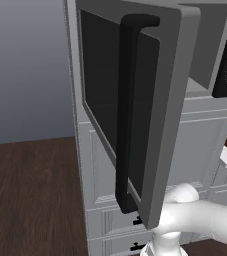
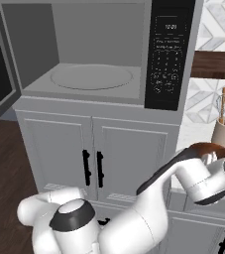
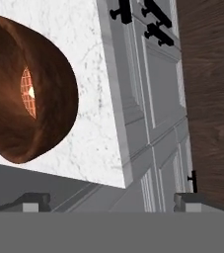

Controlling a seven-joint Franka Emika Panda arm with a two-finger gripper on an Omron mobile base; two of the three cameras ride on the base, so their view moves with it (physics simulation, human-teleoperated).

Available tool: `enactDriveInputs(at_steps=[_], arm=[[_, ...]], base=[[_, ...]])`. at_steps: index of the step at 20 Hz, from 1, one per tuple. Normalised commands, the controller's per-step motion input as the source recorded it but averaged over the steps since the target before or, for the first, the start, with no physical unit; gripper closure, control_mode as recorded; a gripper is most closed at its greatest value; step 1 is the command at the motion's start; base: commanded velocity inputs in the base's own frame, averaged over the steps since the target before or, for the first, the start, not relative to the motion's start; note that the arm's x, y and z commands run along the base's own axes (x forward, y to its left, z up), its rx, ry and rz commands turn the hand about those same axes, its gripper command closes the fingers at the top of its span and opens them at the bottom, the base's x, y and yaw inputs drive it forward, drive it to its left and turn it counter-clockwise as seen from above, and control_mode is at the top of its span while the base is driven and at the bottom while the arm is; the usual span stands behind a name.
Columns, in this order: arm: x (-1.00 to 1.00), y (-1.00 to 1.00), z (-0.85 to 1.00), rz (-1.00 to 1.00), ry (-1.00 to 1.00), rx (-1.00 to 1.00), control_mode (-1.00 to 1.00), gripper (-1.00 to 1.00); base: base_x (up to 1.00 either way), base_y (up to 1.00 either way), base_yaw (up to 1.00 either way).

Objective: Open the microwave, place the bowl with waffle inside the microwave, then close the microwave door and turn it on.

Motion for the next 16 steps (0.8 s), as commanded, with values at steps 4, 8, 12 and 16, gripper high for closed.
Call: enactDriveInputs(at_steps=[4,8,12,16], arm=[[0.43,0.0,0.0,0.0,-0.01,0.0,-1.0,-1.0],[0.53,-0.1,0.0,-0.03,0.0,-0.05,-1.0,-1.0],[0.4,-0.3,-0.18,-0.18,0.0,-0.16,-1.0,-1.0],[0.21,-0.44,-0.12,-0.16,0.0,-0.06,-1.0,-1.0]], base=[[0.0,0.0,0.0],[0.0,0.0,0.0],[0.0,0.0,0.0],[0.0,0.0,0.0]])
